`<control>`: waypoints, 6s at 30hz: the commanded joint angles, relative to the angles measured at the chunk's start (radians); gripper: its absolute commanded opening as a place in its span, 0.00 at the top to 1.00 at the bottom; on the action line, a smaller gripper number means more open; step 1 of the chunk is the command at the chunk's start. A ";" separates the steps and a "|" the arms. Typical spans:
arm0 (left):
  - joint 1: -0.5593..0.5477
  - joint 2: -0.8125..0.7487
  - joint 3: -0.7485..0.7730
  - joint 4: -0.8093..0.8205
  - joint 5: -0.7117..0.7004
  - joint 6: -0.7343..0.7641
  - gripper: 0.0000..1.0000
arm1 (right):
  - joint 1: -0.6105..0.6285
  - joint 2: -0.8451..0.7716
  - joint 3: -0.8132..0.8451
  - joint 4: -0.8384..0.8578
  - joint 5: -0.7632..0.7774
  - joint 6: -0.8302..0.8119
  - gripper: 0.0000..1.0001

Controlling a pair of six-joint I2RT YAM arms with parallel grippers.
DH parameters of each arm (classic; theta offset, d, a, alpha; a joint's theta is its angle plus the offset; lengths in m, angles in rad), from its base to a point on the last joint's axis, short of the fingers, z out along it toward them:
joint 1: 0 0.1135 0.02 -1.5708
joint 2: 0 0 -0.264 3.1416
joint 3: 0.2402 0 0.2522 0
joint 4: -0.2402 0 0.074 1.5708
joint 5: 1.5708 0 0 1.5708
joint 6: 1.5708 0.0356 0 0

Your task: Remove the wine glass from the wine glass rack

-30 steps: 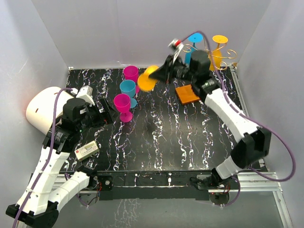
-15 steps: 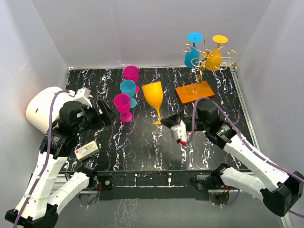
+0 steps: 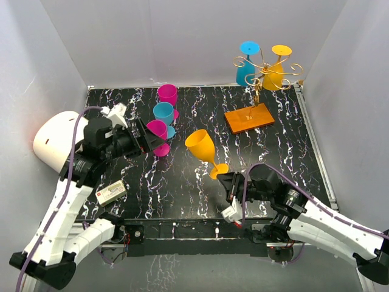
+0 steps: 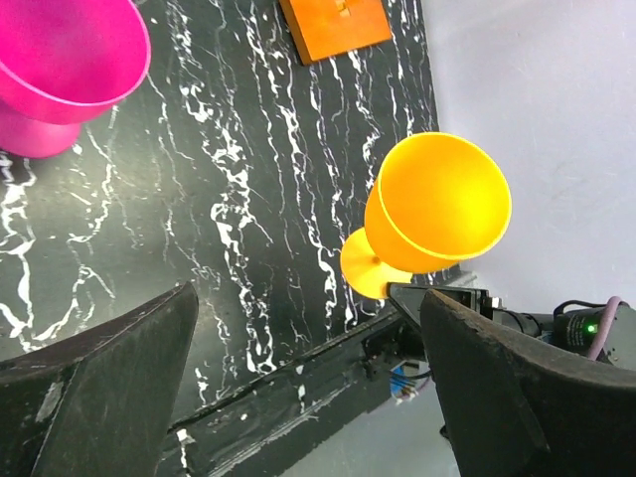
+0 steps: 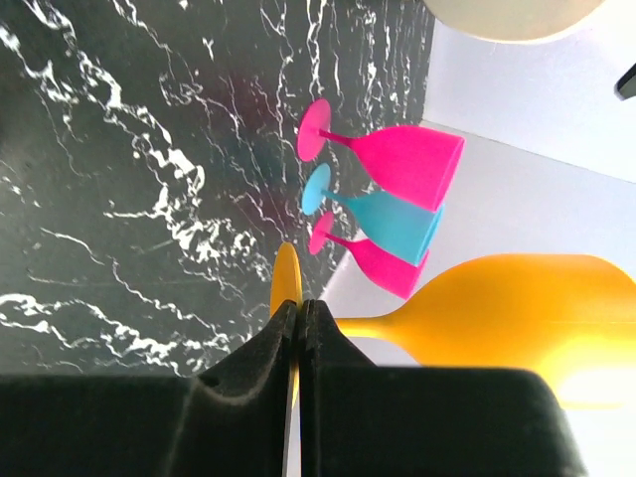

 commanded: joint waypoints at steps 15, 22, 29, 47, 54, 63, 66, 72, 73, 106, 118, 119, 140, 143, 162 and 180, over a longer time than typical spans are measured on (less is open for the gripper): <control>-0.048 0.213 -0.052 0.218 0.261 -0.135 0.17 | 0.166 -0.002 0.013 0.016 0.207 -0.340 1.00; -0.137 0.250 -0.042 0.205 0.214 -0.118 0.24 | 0.170 0.022 0.023 0.053 0.243 -0.342 1.00; -0.147 0.203 -0.076 0.213 0.172 -0.118 0.44 | 0.171 0.032 0.035 0.083 0.256 -0.332 1.00; -0.155 0.230 -0.008 0.192 0.152 -0.068 1.00 | 0.171 0.123 0.095 0.142 0.209 -0.203 0.76; -0.154 0.219 0.103 0.120 0.021 -0.029 1.00 | 0.170 0.138 0.125 0.134 0.194 -0.024 0.58; -0.153 0.163 0.260 -0.001 -0.325 0.082 1.00 | 0.169 0.141 0.161 0.121 0.212 0.184 0.02; -0.154 0.133 0.298 -0.036 -0.413 0.114 1.00 | 0.171 0.151 0.174 0.134 0.225 0.270 0.02; -0.154 0.051 0.290 -0.110 -0.476 0.150 1.00 | 0.169 0.250 0.208 0.354 0.442 0.694 0.02; -0.154 0.040 0.281 -0.126 -0.471 0.151 1.00 | 0.171 0.270 0.209 0.417 0.506 0.780 0.02; -0.153 0.019 -0.102 -0.243 -0.606 0.215 1.00 | -0.208 0.480 0.602 0.339 0.661 1.938 0.02; -0.154 0.185 -0.167 -0.056 -0.663 0.223 1.00 | -0.213 0.421 0.592 0.343 0.655 1.922 0.02; -0.155 0.199 -0.168 -0.050 -0.663 0.222 1.00 | -0.213 0.420 0.590 0.342 0.655 1.922 0.02; -0.153 0.175 -0.106 -0.118 -0.677 0.224 0.50 | -0.213 0.388 0.729 0.291 0.644 1.907 0.02; -0.155 0.145 -0.068 -0.146 -0.674 0.227 0.38 | -0.211 0.375 0.754 0.282 0.679 1.875 0.02; -0.155 -0.066 0.059 -0.232 -0.569 0.154 0.13 | -0.272 0.611 1.078 0.184 1.108 1.729 0.02; -0.154 -0.099 0.036 -0.226 -0.519 0.109 0.12 | -0.829 0.989 1.435 0.088 0.400 2.343 0.24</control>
